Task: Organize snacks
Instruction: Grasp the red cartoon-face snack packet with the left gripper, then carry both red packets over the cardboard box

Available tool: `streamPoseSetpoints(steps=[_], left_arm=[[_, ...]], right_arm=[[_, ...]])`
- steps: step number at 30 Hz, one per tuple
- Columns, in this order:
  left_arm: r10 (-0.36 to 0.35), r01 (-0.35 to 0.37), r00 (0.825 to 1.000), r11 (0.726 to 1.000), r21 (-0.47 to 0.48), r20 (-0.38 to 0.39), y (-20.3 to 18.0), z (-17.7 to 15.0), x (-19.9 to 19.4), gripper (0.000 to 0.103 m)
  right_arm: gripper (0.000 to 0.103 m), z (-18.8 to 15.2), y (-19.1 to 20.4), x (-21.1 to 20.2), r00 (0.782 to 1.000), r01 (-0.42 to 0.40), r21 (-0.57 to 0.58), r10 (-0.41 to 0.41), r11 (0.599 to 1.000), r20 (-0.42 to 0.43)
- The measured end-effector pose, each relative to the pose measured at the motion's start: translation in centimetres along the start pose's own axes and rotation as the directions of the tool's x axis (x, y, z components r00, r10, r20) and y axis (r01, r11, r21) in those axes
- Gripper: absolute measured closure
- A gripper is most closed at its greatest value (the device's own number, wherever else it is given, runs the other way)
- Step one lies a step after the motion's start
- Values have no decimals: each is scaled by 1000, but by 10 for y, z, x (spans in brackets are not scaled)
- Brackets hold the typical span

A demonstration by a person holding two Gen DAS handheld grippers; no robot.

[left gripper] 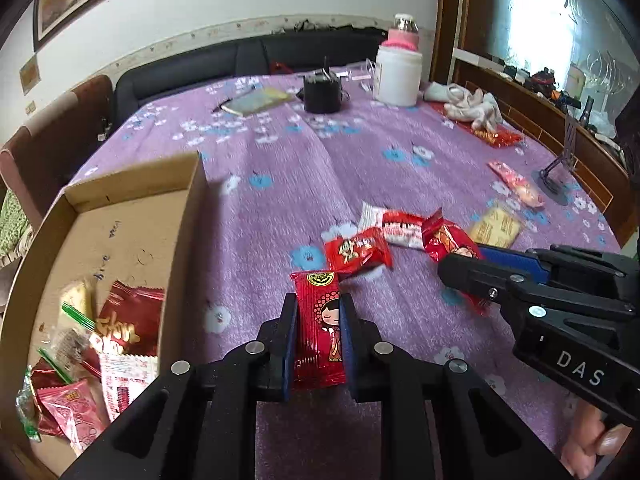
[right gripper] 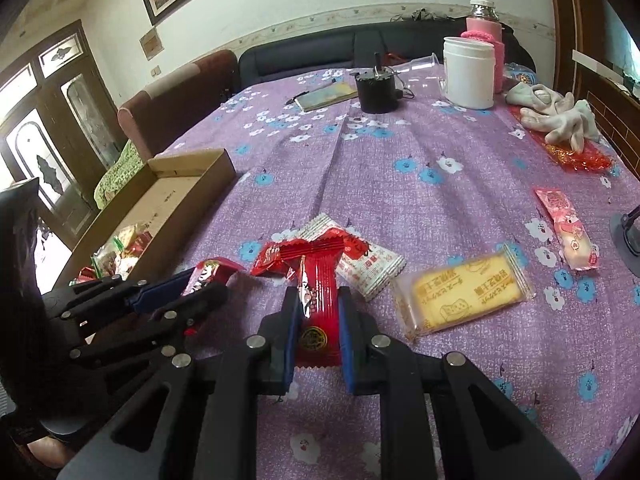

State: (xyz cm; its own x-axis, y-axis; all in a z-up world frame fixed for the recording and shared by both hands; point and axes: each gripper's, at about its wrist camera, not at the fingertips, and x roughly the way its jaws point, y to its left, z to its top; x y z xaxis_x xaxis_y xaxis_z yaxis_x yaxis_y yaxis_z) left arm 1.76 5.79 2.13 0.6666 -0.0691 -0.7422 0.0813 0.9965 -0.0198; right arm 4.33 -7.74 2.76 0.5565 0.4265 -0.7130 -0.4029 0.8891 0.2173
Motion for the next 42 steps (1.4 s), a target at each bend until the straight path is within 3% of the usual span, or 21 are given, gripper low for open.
streamPoseSetpoints(steps=[6, 42], left_arm=[[-15, 16, 999, 1000, -25, 47, 5, 4, -10, 83], [25, -18, 988, 999, -48, 153, 10, 10, -32, 83]], right_arm=[[86, 0, 4, -3, 1000, -15, -7, 15, 1000, 16], [86, -3, 22, -8, 996, -63, -42, 65, 997, 53]])
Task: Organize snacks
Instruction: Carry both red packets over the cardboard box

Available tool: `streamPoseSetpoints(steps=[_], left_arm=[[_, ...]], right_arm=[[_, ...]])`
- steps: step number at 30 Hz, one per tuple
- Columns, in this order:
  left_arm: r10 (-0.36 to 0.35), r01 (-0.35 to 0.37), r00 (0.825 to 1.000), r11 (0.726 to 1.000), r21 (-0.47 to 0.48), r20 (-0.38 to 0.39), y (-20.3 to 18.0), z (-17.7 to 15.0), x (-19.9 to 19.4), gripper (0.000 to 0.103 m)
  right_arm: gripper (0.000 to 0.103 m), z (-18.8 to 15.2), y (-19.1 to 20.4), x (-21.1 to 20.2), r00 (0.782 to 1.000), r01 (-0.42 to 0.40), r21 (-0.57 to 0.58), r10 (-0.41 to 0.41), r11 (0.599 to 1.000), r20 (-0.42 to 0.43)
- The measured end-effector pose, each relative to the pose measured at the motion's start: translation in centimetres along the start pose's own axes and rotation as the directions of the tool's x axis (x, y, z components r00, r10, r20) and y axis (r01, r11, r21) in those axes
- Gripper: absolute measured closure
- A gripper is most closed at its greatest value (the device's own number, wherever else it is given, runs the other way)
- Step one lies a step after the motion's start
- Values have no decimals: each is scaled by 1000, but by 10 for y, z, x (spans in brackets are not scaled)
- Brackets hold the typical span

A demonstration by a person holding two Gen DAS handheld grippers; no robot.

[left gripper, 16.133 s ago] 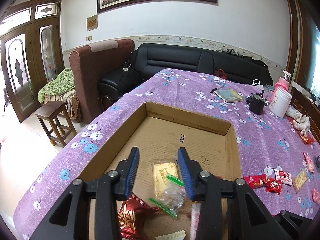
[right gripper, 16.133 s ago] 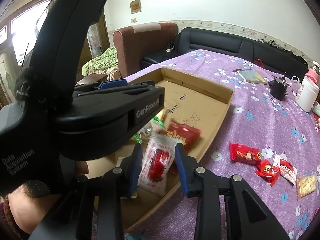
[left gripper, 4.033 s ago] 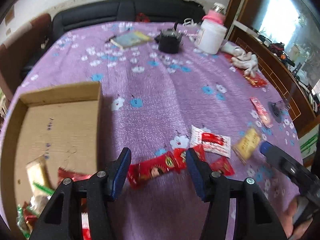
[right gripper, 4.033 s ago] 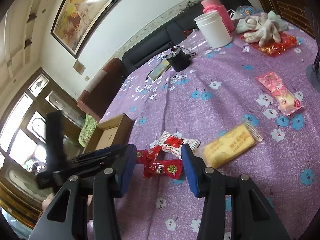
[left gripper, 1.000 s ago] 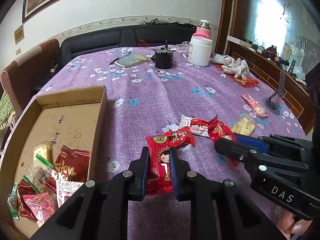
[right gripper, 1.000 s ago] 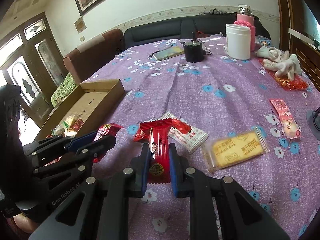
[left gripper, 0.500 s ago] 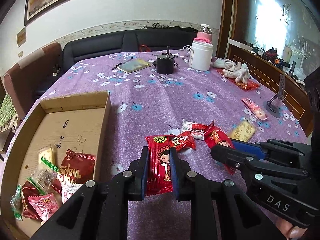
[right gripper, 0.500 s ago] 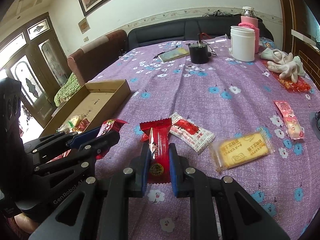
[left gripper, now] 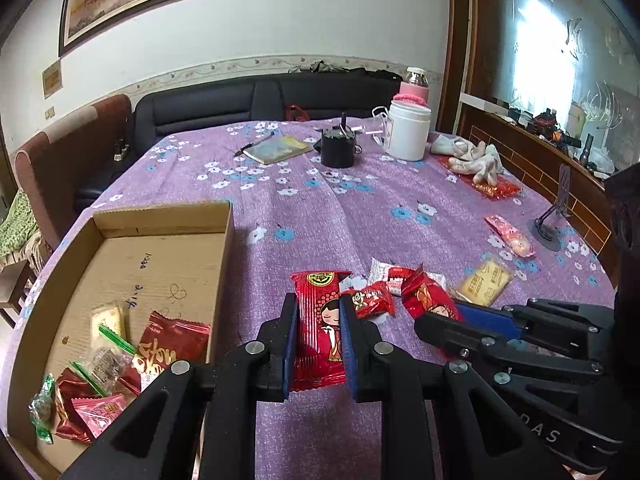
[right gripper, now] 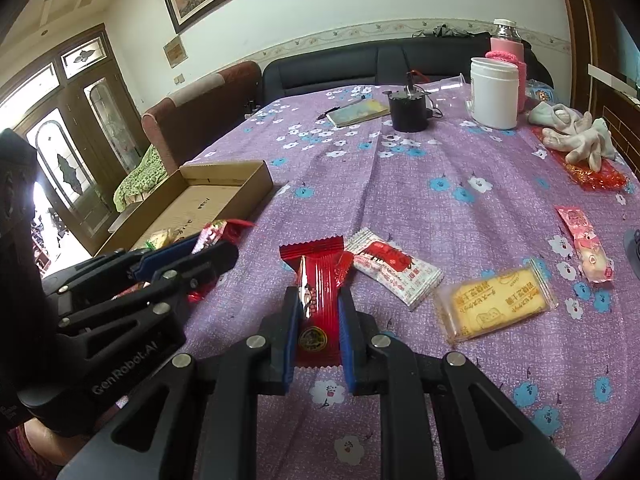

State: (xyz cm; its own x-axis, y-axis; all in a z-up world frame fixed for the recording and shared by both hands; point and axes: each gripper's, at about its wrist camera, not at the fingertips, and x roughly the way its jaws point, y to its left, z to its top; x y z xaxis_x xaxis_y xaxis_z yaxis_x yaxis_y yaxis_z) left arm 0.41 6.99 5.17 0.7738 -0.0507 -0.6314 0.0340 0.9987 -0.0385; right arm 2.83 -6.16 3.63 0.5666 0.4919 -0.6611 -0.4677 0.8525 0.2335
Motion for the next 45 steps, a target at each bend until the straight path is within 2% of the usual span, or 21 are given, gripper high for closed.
streamPoseSetpoints(steps=[12, 17, 21, 23, 25, 27, 29, 31, 34, 45], left_arm=[[-4, 6, 998, 999, -36, 55, 14, 8, -14, 83], [-11, 21, 995, 995, -95, 97, 33, 15, -26, 83], [21, -6, 993, 990, -139, 112, 55, 23, -31, 83], [46, -29, 994, 984, -176, 96, 72, 26, -29, 83], [43, -28, 998, 967, -254, 53, 99, 28, -22, 83], [82, -74, 997, 953, -293, 15, 119, 27, -18, 83], [88, -86, 996, 934, -346, -11, 139, 24, -15, 83], [142, -150, 989, 915, -374, -48, 153, 19, -9, 83], [141, -169, 985, 897, -409, -96, 164, 13, 1, 83], [167, -208, 977, 894, -398, -134, 165, 10, 8, 83]], right_arm=[[86, 3, -6, 3, 998, -53, 84, 54, 995, -15], [86, 6, 15, 0, 998, -66, 60, 67, 996, -20], [86, 12, 39, 2, 995, -95, 27, 96, 995, -34], [86, 16, 56, 5, 993, -108, -6, 107, 994, -42], [85, 20, 74, 9, 991, -125, -35, 123, 991, -55], [85, 23, 88, 15, 988, -145, -56, 141, 988, -66], [85, 25, 105, 24, 984, -163, -76, 156, 984, -84], [85, 26, 120, 35, 981, -175, -95, 165, 980, -105], [85, 25, 133, 51, 975, -192, -102, 178, 976, -134], [85, 10, 153, 80, 967, -204, -130, 179, 970, -180]])
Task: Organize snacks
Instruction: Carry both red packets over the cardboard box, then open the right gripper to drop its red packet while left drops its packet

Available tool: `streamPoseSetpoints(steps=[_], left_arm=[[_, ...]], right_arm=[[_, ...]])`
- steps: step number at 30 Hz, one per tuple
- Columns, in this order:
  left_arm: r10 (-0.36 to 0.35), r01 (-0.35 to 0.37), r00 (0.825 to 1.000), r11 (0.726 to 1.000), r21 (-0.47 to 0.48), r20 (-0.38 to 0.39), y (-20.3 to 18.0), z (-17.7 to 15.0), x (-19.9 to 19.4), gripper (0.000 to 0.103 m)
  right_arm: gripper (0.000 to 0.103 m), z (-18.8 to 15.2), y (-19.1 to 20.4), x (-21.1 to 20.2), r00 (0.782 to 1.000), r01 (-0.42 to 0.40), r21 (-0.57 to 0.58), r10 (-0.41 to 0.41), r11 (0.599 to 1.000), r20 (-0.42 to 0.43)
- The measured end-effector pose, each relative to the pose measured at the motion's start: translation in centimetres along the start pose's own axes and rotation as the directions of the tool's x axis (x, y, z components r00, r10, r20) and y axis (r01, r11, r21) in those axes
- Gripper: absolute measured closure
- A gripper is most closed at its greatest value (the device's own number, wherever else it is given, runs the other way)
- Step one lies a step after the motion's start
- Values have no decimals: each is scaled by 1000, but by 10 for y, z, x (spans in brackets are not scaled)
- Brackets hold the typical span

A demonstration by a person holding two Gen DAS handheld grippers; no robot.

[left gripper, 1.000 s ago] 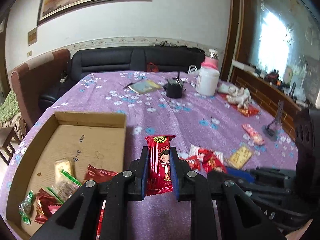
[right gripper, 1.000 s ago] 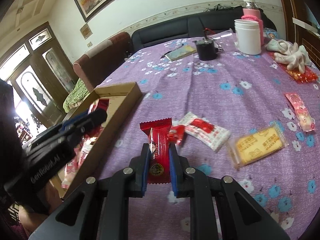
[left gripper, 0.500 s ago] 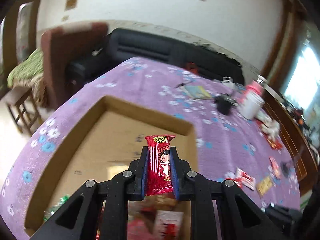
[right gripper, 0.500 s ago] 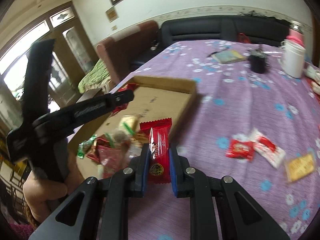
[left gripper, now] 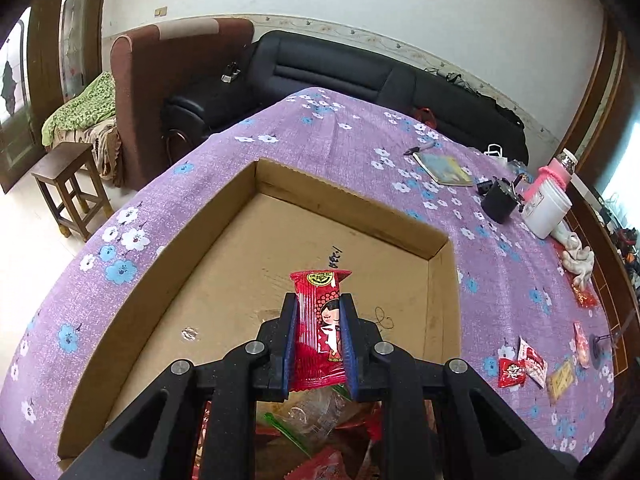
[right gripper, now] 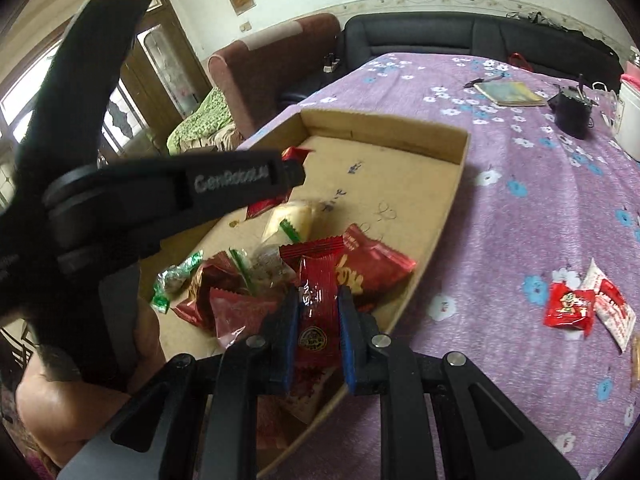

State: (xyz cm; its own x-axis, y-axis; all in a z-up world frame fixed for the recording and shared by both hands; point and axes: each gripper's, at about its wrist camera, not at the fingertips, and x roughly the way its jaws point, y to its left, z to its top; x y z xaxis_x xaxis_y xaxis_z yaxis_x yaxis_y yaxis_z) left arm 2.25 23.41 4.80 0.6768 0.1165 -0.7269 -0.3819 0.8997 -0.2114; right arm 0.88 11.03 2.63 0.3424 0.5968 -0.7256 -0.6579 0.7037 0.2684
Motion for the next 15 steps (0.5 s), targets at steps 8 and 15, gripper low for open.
streamPoseSetpoints(steps=[8, 15], left_arm=[[9, -9, 1000, 1000, 3, 1, -2, 0, 2, 83], [20, -20, 1000, 1000, 1, -3, -2, 0, 2, 82]], right_arm=[[84, -4, 4, 3, 1000, -3, -32, 3, 999, 8], [84, -5, 5, 0, 1000, 4, -45, -3, 999, 17]])
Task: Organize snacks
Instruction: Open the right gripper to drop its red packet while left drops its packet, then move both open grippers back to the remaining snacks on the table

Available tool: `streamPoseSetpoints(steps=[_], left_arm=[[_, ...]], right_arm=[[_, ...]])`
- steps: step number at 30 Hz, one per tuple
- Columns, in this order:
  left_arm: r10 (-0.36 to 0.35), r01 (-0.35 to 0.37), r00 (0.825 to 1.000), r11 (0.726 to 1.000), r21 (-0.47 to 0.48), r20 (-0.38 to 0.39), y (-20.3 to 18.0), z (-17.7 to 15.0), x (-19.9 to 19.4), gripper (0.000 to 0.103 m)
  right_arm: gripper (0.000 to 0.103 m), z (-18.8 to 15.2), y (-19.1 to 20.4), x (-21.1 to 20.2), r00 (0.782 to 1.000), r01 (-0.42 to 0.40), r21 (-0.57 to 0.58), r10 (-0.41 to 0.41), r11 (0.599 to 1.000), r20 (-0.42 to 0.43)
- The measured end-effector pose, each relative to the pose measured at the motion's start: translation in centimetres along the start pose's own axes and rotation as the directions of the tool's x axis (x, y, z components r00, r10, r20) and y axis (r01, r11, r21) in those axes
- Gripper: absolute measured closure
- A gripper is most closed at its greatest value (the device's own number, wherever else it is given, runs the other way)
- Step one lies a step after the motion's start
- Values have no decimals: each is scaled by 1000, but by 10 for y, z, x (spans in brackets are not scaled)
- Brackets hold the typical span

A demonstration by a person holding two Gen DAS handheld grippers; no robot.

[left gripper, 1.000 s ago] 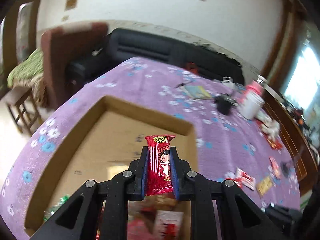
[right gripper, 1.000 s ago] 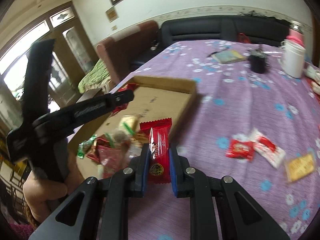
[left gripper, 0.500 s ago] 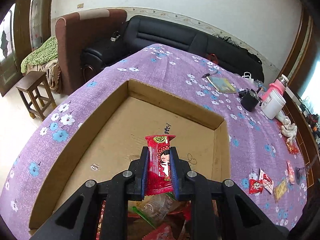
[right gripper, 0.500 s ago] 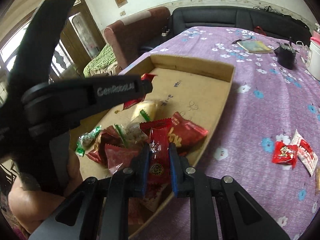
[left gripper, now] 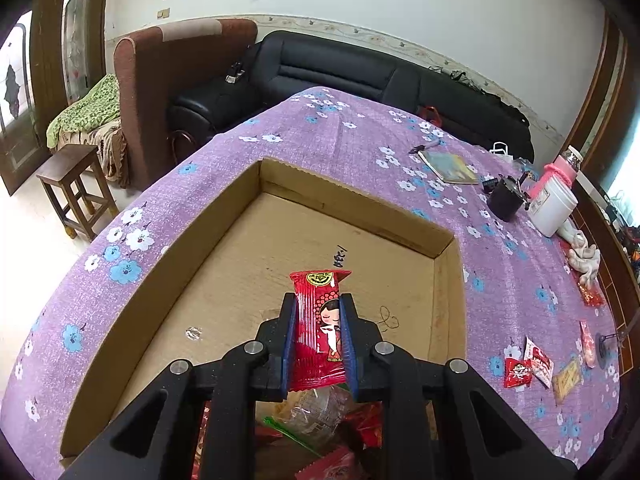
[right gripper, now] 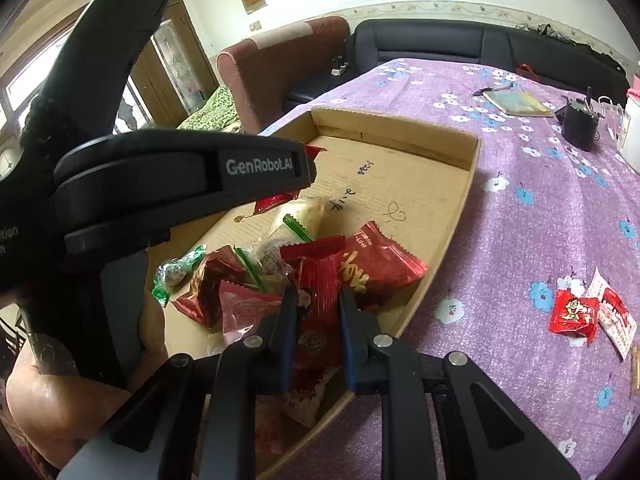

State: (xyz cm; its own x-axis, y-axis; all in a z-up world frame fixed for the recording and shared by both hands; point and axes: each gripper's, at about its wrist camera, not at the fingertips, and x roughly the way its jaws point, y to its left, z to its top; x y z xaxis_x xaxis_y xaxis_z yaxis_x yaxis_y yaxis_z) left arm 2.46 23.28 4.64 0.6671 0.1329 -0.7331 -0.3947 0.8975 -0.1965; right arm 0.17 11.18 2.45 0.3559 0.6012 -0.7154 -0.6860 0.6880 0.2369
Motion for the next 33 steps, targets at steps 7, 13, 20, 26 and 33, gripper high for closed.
streamPoseSetpoints(steps=[7, 13, 20, 26, 33], left_arm=[[3, -3, 1000, 1000, -7, 12, 1, 0, -3, 65], [-5, 5, 1000, 1000, -20, 27, 4, 1, -6, 60], [-4, 5, 999, 1000, -18, 43, 3, 1, -9, 55], [-16, 16, 998, 1000, -11, 66, 0, 0, -13, 55], [-31, 29, 995, 999, 24, 97, -10, -2, -19, 55]], right_arm=[[79, 0, 0, -10, 1000, -11, -7, 12, 1000, 27], [79, 1, -5, -23, 999, -19, 13, 18, 1000, 51], [79, 4, -31, -50, 996, -54, 108, 47, 993, 73], [79, 6, -76, -81, 996, -35, 198, 17, 979, 93], [72, -4, -157, -104, 981, 84, 326, -135, 942, 137]])
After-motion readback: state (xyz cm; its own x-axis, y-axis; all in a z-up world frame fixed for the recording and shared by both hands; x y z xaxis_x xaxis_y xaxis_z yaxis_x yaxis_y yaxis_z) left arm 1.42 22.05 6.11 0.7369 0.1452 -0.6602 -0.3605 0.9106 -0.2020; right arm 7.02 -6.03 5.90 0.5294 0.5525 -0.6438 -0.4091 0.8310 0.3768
